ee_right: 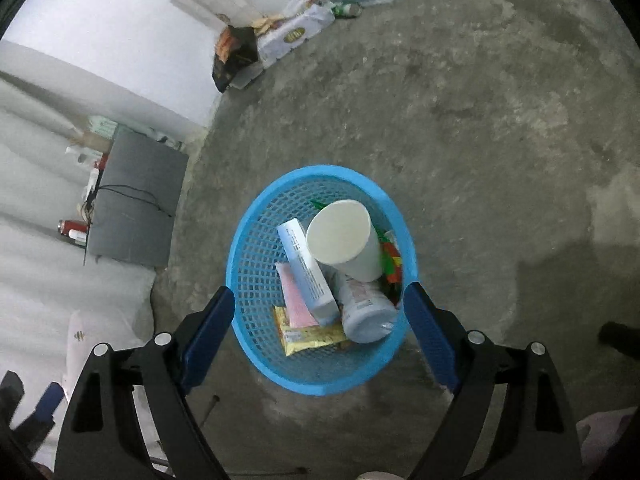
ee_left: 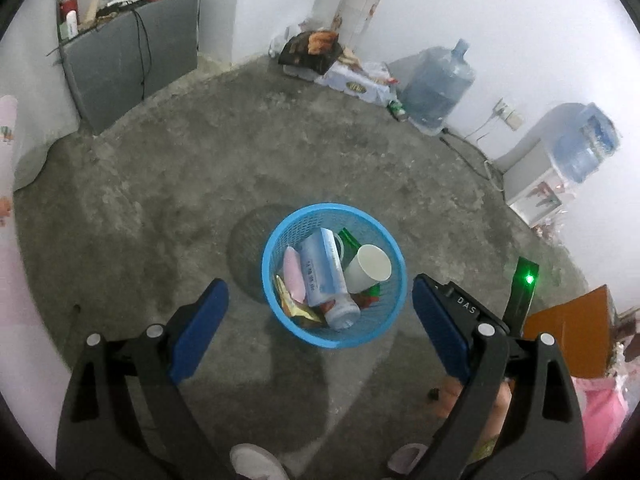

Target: Collect trash

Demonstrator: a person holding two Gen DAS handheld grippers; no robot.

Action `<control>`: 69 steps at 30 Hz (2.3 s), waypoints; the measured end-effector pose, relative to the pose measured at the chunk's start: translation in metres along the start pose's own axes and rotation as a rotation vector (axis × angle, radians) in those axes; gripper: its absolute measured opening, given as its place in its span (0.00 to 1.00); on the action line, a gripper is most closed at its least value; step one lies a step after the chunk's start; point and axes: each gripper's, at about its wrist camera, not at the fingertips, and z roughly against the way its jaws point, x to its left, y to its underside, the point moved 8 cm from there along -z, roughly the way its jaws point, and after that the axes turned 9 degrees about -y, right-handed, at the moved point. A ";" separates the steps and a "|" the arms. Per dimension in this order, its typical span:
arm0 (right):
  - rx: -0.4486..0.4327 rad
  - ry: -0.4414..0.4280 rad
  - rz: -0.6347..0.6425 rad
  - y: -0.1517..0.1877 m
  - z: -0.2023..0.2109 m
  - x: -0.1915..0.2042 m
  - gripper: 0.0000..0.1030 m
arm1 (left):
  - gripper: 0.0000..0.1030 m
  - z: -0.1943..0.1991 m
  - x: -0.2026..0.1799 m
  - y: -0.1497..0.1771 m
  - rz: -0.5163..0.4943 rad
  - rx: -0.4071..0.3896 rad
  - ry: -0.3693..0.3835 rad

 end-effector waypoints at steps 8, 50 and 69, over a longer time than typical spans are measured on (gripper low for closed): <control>-0.094 -0.045 0.391 0.052 0.095 0.122 0.84 | 0.87 0.133 0.031 0.023 0.013 -0.157 -0.012; 0.128 0.020 1.152 0.383 0.210 0.254 0.94 | 0.92 0.313 0.231 0.338 0.560 -0.082 -0.764; 0.112 0.054 1.143 0.373 0.210 0.246 0.94 | 0.92 0.313 0.220 0.332 0.517 -0.084 -0.790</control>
